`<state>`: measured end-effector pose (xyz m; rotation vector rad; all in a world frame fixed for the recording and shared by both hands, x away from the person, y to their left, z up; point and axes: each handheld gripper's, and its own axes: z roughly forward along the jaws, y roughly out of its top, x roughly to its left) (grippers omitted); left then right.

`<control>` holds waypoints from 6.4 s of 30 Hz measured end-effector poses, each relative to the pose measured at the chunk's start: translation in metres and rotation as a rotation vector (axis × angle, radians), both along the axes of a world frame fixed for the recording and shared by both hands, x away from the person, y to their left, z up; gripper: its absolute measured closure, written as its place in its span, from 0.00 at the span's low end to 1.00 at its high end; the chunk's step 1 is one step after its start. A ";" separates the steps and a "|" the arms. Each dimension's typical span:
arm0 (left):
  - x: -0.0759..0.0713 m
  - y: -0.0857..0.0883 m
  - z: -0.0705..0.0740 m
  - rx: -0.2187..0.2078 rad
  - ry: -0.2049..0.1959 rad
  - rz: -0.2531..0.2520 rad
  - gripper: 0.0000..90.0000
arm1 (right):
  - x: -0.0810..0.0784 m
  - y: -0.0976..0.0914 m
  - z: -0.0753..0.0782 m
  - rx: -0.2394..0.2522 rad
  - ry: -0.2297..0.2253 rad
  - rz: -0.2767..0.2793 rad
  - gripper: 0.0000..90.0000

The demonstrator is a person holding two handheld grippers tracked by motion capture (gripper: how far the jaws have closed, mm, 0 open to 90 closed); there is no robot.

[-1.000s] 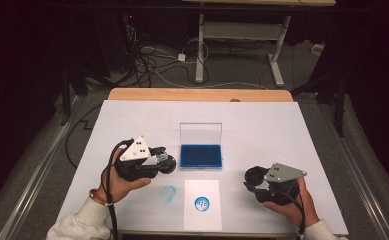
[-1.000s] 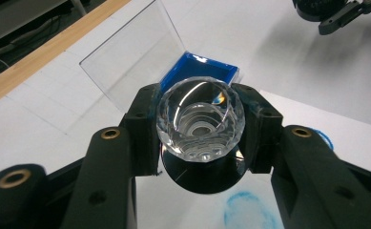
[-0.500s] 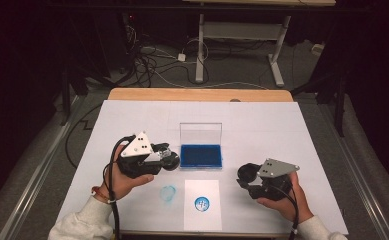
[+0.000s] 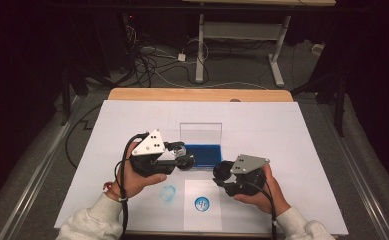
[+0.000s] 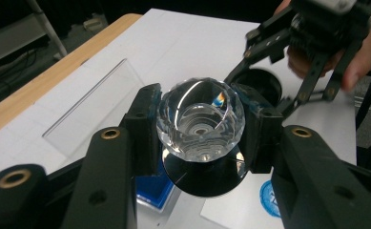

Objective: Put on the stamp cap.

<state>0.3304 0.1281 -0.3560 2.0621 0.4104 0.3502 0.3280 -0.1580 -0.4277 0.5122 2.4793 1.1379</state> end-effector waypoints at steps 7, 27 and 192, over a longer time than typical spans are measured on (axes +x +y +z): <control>0.000 -0.016 -0.002 -0.006 0.005 -0.032 0.61 | 0.002 0.021 0.002 0.049 0.017 0.032 0.43; 0.006 -0.037 -0.009 -0.026 0.017 -0.067 0.61 | 0.004 0.037 0.007 0.154 0.049 0.036 0.43; 0.019 0.025 -0.004 0.077 -0.016 0.140 0.61 | -0.041 -0.087 -0.013 0.060 -0.208 -0.381 0.19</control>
